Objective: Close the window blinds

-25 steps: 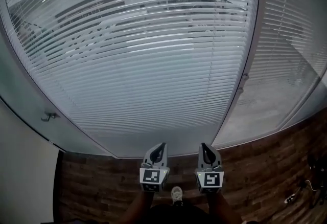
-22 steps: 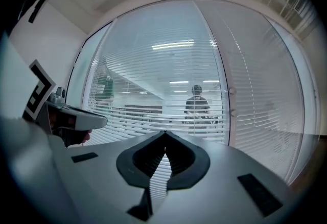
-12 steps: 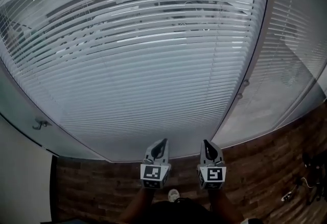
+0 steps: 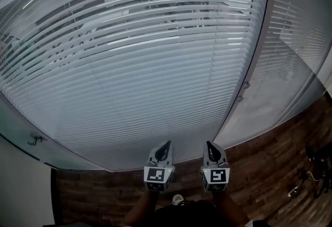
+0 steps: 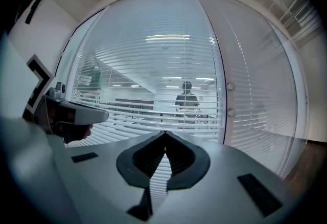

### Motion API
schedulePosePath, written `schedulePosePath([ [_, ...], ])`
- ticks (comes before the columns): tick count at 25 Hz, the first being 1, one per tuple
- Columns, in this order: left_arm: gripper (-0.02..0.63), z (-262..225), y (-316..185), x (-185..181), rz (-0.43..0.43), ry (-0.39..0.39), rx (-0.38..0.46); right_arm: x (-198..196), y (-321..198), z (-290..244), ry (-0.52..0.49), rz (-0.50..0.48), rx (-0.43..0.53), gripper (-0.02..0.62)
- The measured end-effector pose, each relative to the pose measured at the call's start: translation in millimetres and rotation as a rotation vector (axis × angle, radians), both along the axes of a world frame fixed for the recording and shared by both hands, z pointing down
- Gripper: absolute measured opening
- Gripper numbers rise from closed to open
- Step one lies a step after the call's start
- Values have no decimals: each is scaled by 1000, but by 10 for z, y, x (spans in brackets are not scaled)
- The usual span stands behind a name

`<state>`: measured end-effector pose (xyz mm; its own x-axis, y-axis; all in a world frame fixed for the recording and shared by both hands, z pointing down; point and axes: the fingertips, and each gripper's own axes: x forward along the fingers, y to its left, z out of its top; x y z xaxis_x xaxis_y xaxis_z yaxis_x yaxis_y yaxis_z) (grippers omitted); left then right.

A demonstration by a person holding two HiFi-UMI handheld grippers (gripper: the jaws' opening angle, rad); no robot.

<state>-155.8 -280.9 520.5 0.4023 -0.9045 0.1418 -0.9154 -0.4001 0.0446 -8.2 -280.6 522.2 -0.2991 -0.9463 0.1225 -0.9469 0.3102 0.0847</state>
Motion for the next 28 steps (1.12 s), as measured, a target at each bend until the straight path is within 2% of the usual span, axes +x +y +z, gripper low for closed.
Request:
schedulePosePath([
  [7,-5,-27,-157,144,28,-2,-22,171,-34,-28,-2,33,7,2],
  [13,-5,14,-326,359,33,-12,7,463,-157,77,-3,69,-11,2],
  [24,-5,-124,-637,841,55,-14,57,910,-568,-69,0,60,36,2],
  [28,-5,-200,-767,911,55,-25,74,1021,-724,-218,-14,63,91,2],
])
